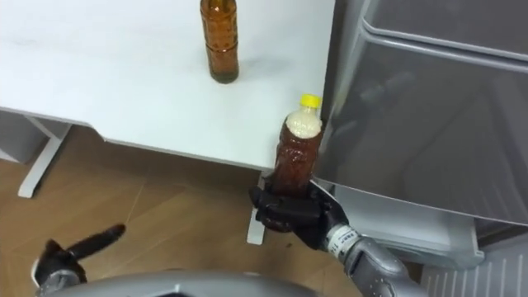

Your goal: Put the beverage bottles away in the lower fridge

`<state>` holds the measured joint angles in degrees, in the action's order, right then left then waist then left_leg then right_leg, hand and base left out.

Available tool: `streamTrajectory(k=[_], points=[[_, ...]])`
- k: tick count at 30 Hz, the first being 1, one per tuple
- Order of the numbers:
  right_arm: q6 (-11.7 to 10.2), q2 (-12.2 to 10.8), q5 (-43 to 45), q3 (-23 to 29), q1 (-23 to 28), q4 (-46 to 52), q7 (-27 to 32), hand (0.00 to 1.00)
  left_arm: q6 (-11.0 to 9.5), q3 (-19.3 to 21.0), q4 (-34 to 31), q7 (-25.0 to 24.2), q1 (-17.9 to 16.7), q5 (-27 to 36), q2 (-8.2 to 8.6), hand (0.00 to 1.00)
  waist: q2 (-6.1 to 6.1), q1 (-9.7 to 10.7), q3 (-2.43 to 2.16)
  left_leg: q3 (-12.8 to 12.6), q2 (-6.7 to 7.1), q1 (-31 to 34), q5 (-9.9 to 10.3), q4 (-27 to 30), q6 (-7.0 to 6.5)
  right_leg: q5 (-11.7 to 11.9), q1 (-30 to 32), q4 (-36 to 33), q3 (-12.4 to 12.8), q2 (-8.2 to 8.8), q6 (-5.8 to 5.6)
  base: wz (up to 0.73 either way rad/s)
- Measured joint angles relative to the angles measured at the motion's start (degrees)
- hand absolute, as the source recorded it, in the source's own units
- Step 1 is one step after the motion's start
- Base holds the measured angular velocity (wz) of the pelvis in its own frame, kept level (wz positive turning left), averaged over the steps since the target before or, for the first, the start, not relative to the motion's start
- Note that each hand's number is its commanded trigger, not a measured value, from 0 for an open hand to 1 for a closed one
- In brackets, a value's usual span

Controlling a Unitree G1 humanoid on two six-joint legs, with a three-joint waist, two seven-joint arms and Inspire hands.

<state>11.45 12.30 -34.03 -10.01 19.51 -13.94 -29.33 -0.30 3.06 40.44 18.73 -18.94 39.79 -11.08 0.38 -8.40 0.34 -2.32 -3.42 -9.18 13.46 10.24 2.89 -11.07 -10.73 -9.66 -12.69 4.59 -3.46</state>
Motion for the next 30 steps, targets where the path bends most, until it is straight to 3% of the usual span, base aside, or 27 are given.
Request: streamTrajectory(k=[8, 13, 18, 24, 30], points=[[0.05, 0.02, -0.18, -0.52, -0.3, -1.13, 0.45, 1.0, 1.37, -2.14, 10.34, -7.29, -0.67, -0.44, 0.04, 0.0, 0.42, 1.32, 0.05, -1.93, -0.12, 0.51, -0.08, -0.05, -0.11, 0.12, 0.96, -0.2, 0.64, 0.16, -0.03, -0.05], [1.26, -0.18, 0.5, -0.88, -0.26, -1.27, 0.42, 1.0, 5.05, -2.15, 18.8, -13.33, 0.48, -4.49, 0.02, 0.0, 0.4, 2.22, -0.09, -2.65, -0.1, 0.7, -0.09, -0.29, -0.15, 0.22, 1.86, -0.42, 1.68, 0.14, -0.15, -0.09], [2.41, -0.14, 0.93, -0.87, -0.27, -1.31, 0.34, 1.0, 6.72, -2.11, 19.98, -17.43, 0.85, -9.22, 0.34, 0.0, 0.46, 3.61, -0.19, -2.89, -0.11, 1.05, -0.1, -0.28, -0.16, 0.22, 2.36, -0.76, 1.72, 0.15, -0.15, 0.0], [3.0, -0.04, 1.13, -0.87, -0.32, -1.25, 0.52, 1.0, 7.43, -2.2, 20.43, -21.25, 1.73, -12.94, 0.13, 0.0, 0.6, 4.55, -0.82, -3.88, -0.13, 1.62, -0.11, 0.28, -0.2, 0.23, 2.91, -1.24, 1.82, 0.43, -0.17, -0.01], [2.98, -0.09, 4.74, -0.99, -0.56, -1.03, 2.09, 1.0, 7.37, -2.25, 20.44, -21.5, 2.4, -13.97, 0.08, 0.0, 0.45, 5.93, -0.75, -4.01, -0.13, 1.55, -0.15, 0.31, -0.25, 0.24, 2.85, -1.22, 2.07, 0.42, -0.18, 0.0]])
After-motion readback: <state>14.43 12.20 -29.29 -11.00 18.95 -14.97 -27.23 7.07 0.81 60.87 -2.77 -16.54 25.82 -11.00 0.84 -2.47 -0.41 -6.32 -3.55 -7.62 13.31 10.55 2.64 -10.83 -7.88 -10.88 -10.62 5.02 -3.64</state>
